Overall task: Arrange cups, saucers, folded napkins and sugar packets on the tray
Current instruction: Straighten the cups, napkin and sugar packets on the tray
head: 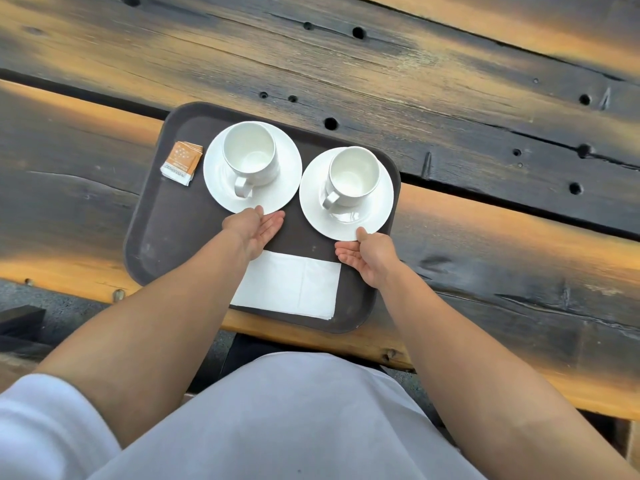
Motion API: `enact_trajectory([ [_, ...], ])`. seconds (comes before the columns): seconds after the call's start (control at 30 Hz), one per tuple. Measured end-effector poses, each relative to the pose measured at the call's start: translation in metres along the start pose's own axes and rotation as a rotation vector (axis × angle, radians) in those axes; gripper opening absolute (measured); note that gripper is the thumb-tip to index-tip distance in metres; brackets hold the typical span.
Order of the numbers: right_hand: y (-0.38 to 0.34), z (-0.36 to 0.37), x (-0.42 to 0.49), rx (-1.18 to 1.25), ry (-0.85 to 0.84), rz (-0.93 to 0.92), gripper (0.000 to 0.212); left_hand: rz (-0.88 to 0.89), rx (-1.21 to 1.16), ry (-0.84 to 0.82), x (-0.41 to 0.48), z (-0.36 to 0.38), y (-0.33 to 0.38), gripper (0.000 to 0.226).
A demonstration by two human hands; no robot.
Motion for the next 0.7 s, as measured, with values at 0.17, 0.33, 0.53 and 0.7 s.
enact_trajectory([
  [0.17,-0.002,0.001,0.002,-0.003,0.008,0.023,0.042,-0.004,0.011,0.004,0.001,-0.001,0.000,0.036],
  [0.33,-0.006,0.002,0.001,0.000,0.027,0.056,0.039,0.003,0.050,-0.001,0.002,0.000,0.004,0.033],
  [0.53,-0.012,0.004,0.001,0.023,0.052,0.067,0.040,0.021,0.093,-0.013,0.005,0.005,0.010,0.032],
  [0.7,-0.016,0.001,0.004,0.039,0.052,0.070,0.037,0.041,0.119,-0.039,0.005,0.008,0.011,0.025],
])
Point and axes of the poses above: each hand's wrist, its own x-axis towards the middle knuckle, its own z-axis out of the palm, y = z × x, the point moved 6 cm from there along x, towards the middle knuckle, and after that the axes turned 3 degrees about y, right-handed, at the moved point
